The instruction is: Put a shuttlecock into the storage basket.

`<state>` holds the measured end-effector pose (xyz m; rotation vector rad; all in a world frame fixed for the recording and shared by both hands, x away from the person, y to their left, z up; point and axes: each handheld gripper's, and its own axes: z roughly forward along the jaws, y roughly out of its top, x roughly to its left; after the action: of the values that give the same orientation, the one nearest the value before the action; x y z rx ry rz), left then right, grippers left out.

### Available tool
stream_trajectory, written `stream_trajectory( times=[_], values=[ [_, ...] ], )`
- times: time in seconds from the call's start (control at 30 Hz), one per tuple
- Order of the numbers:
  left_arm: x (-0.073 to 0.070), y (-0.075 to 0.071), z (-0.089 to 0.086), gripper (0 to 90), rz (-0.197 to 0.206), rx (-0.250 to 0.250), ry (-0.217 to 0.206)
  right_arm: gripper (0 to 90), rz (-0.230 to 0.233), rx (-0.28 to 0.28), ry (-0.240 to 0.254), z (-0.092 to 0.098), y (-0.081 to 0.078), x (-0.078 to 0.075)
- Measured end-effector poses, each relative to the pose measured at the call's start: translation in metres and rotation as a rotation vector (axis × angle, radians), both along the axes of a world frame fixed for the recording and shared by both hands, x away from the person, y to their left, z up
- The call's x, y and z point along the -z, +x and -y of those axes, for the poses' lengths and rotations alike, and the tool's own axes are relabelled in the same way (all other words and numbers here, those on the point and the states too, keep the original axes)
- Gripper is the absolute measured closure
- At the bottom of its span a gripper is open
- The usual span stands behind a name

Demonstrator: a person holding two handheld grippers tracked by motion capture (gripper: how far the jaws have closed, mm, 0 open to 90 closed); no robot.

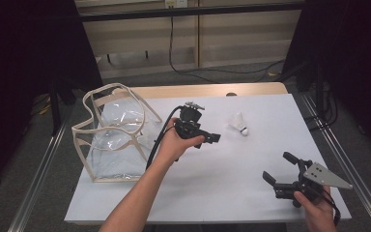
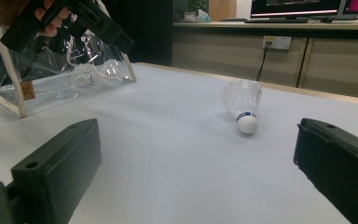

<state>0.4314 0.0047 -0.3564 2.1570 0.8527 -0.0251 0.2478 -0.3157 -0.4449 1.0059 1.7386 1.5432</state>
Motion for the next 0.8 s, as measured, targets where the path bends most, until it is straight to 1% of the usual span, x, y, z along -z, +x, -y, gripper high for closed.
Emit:
stream_trajectory(
  times=[0.07, 0.2, 0.3, 0.33, 0.4, 0.6, 0.73, 0.8],
  values=[
    [0.002, 0.0, 0.001, 8.3, -0.002, 0.003, -0.009, 0.6, 0.0, 0.0, 0.0, 0.0, 0.0, 0.0],
    [0.005, 0.0, 0.003, 7.4, 0.012, 0.011, -0.002, 0.6, -0.003, 0.0, -0.001, -0.001, 0.0, 0.0],
    [0.006, 0.001, 0.005, 7.4, 0.002, 0.008, -0.01, 0.6, -0.002, 0.0, 0.0, -0.001, 0.0, 0.0],
    [0.007, 0.001, 0.006, 7.3, 0.004, 0.011, -0.005, 0.6, -0.003, 0.001, 0.0, -0.001, 0.0, 0.0],
    [0.009, 0.001, 0.007, 7.0, 0.005, 0.01, -0.002, 0.6, -0.002, -0.001, 0.001, 0.0, 0.0, 0.0],
    [0.014, 0.003, 0.012, 6.7, 0.006, 0.002, -0.008, 0.6, -0.001, -0.001, -0.001, 0.0, 0.0, 0.0],
    [0.016, 0.003, 0.015, 6.7, 0.012, 0.006, -0.008, 0.6, -0.002, -0.001, -0.001, 0.0, 0.0, 0.0],
    [0.018, 0.004, 0.016, 6.7, 0.015, -0.001, -0.005, 0.6, -0.002, -0.001, -0.001, 0.0, 0.0, 0.0]
  ],
)
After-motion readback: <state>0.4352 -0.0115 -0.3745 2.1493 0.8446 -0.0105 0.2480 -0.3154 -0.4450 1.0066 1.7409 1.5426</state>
